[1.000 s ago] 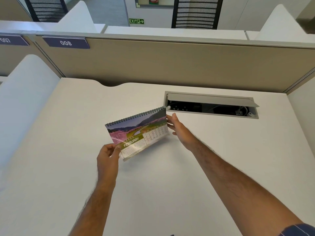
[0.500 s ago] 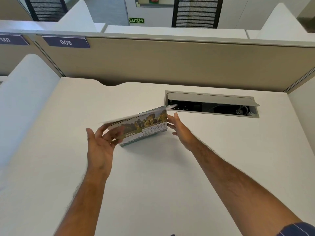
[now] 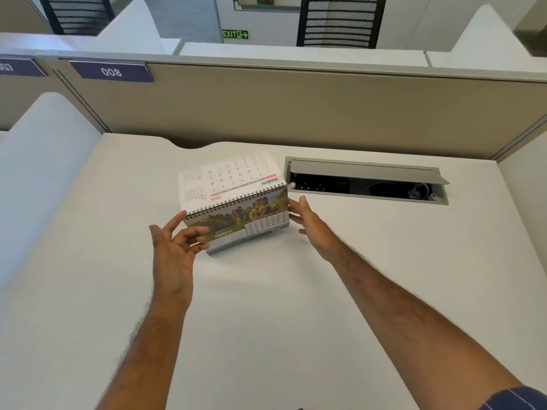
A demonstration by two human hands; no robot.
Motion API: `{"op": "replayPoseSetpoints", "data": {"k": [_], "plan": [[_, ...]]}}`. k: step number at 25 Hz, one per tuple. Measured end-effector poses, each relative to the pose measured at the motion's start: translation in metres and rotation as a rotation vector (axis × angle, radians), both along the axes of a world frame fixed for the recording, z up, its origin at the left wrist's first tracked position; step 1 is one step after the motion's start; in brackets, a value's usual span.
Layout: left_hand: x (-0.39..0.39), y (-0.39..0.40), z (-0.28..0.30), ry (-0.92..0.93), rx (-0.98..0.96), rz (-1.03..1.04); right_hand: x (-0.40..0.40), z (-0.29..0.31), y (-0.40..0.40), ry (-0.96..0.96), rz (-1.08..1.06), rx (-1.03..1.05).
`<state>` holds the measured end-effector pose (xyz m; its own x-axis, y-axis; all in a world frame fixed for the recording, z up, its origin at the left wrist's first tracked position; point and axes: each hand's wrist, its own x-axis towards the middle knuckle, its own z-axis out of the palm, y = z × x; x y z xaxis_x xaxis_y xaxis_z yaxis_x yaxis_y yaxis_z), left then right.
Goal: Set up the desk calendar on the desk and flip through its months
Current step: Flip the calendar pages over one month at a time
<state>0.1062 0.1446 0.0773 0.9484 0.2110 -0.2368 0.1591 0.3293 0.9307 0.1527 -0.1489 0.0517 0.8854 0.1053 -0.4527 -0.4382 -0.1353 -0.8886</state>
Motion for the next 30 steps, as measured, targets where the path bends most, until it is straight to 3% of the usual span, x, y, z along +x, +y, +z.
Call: {"op": "replayPoseSetpoints", "data": {"k": [3,5,7,10,18,24,30], "plan": [[-0.005,-0.007,-0.010,0.111,0.205,0.139,0.000,0.000,0.000,-0.003,0.009,-0.021],[-0.013,-0.012,-0.018,0.242,0.375,0.062,-0.001,-0.001,0.000,-0.004,0.010,-0.029],[-0.022,-0.019,-0.022,0.281,0.414,-0.079,-0.001,0.000,0.000,-0.006,0.010,-0.030],[-0.028,-0.029,-0.018,0.256,0.416,-0.133,-0.002,0.001,0.000,-0.004,0.009,-0.025],[-0.027,-0.024,-0.022,0.299,0.643,0.064,-0.001,0.003,0.001,0.007,0.005,-0.025],[-0.025,-0.017,-0.026,0.330,0.601,0.070,-0.002,0.005,0.000,0.011,0.005,-0.041],[-0.027,-0.017,-0.015,0.320,0.353,-0.042,0.000,0.005,0.001,0.021,-0.010,-0.041]]}}
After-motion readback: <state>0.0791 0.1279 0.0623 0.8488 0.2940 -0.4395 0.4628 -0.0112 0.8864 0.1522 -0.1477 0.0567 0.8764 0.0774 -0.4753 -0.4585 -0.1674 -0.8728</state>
